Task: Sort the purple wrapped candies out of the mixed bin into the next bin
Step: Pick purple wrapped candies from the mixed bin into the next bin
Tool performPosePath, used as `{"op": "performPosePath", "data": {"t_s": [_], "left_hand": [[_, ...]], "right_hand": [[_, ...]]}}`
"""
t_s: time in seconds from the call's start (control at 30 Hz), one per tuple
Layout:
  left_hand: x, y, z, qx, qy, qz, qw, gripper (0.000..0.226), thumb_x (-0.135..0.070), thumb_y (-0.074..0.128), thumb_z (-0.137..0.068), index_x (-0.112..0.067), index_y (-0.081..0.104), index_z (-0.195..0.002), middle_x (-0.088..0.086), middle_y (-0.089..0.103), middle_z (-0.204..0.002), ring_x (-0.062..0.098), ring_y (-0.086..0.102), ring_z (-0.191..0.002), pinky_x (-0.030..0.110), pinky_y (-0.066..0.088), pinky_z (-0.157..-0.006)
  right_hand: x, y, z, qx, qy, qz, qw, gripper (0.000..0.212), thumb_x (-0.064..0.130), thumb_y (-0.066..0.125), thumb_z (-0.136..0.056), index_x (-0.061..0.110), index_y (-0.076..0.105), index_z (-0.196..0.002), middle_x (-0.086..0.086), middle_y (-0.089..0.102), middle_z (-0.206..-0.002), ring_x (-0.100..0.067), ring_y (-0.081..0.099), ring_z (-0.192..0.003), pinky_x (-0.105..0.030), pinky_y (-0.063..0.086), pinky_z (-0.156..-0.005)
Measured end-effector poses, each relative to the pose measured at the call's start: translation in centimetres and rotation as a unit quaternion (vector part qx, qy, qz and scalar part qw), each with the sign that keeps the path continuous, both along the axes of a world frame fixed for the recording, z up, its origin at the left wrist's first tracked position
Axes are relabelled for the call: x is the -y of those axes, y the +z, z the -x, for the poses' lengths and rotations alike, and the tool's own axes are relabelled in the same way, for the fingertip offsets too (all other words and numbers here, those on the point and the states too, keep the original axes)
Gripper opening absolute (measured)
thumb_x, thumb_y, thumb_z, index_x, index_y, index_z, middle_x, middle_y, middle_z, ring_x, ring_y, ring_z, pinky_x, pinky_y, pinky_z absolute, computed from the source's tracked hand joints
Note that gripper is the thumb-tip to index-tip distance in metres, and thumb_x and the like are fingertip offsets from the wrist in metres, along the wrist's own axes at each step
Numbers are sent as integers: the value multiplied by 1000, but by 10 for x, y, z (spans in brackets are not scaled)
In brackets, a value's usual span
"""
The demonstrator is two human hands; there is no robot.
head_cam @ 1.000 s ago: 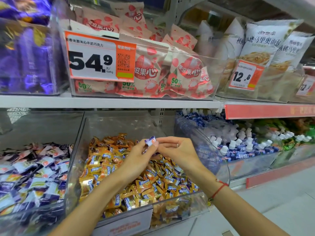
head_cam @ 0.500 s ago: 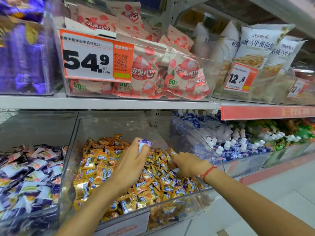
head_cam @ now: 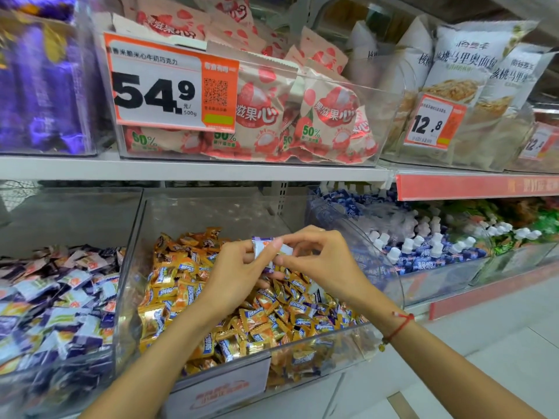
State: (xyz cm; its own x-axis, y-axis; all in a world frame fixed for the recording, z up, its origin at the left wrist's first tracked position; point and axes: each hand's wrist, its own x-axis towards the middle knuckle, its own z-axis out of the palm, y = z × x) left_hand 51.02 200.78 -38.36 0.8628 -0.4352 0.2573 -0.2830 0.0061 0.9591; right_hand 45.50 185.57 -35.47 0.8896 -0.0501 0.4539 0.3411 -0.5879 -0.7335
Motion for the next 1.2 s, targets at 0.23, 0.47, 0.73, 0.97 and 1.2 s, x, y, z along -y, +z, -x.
{"op": "performPosePath", "data": {"t_s": [0.23, 0.47, 0.73, 0.97, 1.2], "left_hand": [[0, 0, 1, 53, 39, -63, 996, 17, -31, 58, -93, -15, 64, -92, 1, 71, -79, 2, 65, -56, 20, 49, -50], [-9, 14, 22, 108, 3, -115, 987, 15, -40, 58, -92, -28, 66, -94, -3, 72, -77, 30, 68, -70, 54, 55, -61], [-77, 63, 80, 126, 47, -30, 990, 12, -32, 62, -90, -23, 68, -90, 0, 72, -74, 12, 69, -69, 20, 46, -53], [-193, 52, 87, 207, 384, -78, 896, 16, -51, 60, -80, -39, 67, -90, -11, 70, -70, 16, 69, -69, 39, 55, -67], [-236, 19, 40, 102, 271, -383, 877, 70, -64, 42, -83, -40, 28, -147, -11, 43, -147, 14, 46, -131, 35, 43, -99]], "right_hand": [[52, -7, -31, -347, -60, 287, 891, 39, -1, 62, -86, 13, 62, -123, -9, 62, -124, -20, 62, -105, -30, 53, -90], [54, -32, -29, -338, -129, 416, 835, 29, 25, 72, -84, 10, 65, -109, -11, 60, -119, -29, 60, -108, -35, 50, -85], [-22, 7, 3, -75, -36, 121, 989, 15, 23, 63, -91, 20, 59, -105, 4, 66, -99, -4, 61, -82, -23, 48, -74], [-171, 21, -9, 128, 97, 177, 971, 25, 32, 56, -92, 31, 62, -116, 9, 68, -103, -14, 57, -98, -34, 43, -87], [-201, 23, -35, -4, 147, 355, 923, 36, 27, 58, -93, 26, 62, -129, 2, 68, -90, -28, 57, -110, -36, 39, -101]]}}
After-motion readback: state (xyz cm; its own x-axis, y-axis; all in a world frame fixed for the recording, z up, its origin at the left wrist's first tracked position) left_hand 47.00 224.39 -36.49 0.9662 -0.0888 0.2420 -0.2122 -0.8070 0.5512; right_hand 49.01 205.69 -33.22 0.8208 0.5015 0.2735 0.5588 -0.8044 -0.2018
